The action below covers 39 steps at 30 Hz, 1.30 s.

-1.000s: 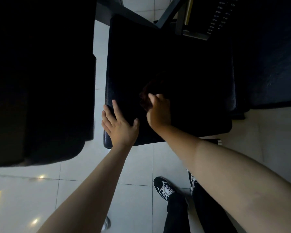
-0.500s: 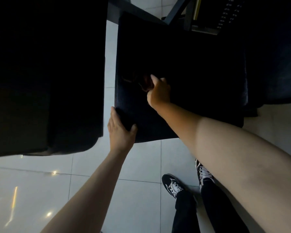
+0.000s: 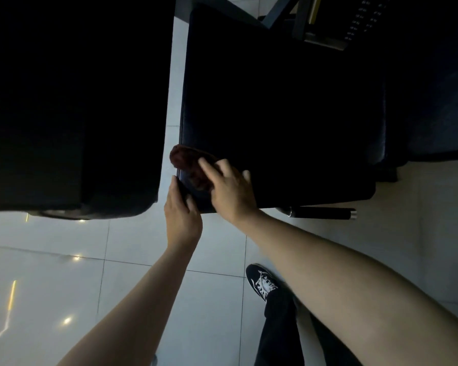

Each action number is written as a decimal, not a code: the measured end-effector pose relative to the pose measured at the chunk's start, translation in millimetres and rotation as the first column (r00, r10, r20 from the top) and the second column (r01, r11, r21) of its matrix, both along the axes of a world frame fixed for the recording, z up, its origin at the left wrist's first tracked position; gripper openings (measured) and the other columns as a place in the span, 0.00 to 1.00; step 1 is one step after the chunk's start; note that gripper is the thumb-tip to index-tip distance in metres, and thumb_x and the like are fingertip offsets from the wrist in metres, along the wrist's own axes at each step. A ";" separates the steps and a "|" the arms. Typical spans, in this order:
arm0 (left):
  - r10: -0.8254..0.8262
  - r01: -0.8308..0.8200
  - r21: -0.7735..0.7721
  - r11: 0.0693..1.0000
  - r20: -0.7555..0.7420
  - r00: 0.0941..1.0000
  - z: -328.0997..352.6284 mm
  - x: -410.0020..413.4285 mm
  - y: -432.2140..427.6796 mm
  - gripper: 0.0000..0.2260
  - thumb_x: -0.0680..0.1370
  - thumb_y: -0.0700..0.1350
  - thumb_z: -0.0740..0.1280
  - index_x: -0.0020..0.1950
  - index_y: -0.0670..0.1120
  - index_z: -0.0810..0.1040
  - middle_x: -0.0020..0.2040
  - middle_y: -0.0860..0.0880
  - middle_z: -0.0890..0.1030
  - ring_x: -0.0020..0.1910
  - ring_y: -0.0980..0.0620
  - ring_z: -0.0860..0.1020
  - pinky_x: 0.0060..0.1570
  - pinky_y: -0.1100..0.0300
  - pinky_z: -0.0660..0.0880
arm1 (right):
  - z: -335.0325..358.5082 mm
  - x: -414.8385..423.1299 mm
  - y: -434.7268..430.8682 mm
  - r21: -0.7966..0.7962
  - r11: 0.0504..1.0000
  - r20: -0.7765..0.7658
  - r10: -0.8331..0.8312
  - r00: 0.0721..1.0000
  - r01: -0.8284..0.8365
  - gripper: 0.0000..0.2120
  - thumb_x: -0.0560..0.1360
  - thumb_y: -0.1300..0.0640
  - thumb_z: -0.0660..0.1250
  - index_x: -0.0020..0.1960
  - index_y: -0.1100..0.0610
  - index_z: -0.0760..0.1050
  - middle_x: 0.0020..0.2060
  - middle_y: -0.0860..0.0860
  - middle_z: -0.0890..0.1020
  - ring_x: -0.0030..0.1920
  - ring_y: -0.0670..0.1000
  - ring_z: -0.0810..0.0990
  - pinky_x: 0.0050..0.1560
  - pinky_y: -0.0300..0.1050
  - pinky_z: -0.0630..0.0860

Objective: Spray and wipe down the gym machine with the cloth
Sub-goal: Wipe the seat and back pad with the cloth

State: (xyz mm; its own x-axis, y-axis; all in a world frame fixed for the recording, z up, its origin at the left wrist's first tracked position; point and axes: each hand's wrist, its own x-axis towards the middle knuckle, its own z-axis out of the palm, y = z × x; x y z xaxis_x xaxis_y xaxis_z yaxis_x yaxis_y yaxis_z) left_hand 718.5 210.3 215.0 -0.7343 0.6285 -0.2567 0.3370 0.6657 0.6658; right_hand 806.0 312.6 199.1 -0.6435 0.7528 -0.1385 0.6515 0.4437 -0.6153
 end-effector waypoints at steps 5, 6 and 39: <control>0.067 -0.068 -0.014 0.998 -0.048 0.997 -4.3 8.3 7.0 0.25 0.81 0.41 0.53 0.79 0.46 0.60 0.74 0.42 0.69 0.71 0.40 0.67 0.72 0.42 0.65 | -31.3 70.4 28.5 0.063 0.975 0.146 -0.219 0.965 0.212 0.36 0.74 0.65 0.61 0.79 0.46 0.59 0.66 0.56 0.71 0.62 0.60 0.73 0.59 0.55 0.66; 0.070 -0.072 -0.028 0.997 -0.053 0.996 -4.1 9.1 7.1 0.25 0.82 0.40 0.53 0.80 0.46 0.59 0.76 0.43 0.67 0.73 0.41 0.66 0.74 0.44 0.63 | -35.8 82.7 32.4 0.058 0.968 0.193 -0.252 0.948 0.246 0.36 0.76 0.64 0.61 0.80 0.45 0.55 0.70 0.57 0.67 0.66 0.61 0.70 0.63 0.57 0.65; 0.189 -0.179 -0.184 0.967 0.041 0.981 1.5 22.9 -10.8 0.28 0.84 0.49 0.59 0.82 0.51 0.52 0.80 0.46 0.60 0.72 0.38 0.60 0.71 0.46 0.57 | -22.3 86.6 2.8 -0.193 0.752 0.308 -0.564 0.767 0.630 0.31 0.81 0.56 0.60 0.81 0.48 0.54 0.76 0.59 0.60 0.74 0.63 0.62 0.72 0.61 0.55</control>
State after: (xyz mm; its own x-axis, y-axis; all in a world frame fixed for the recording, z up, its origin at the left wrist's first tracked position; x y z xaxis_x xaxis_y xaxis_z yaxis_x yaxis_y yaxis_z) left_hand 741.4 199.5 216.4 -0.8138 0.4241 -0.3973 0.1623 0.8223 0.5454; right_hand 892.6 315.4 176.8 -0.0018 0.8815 -0.4721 0.8548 -0.2437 -0.4581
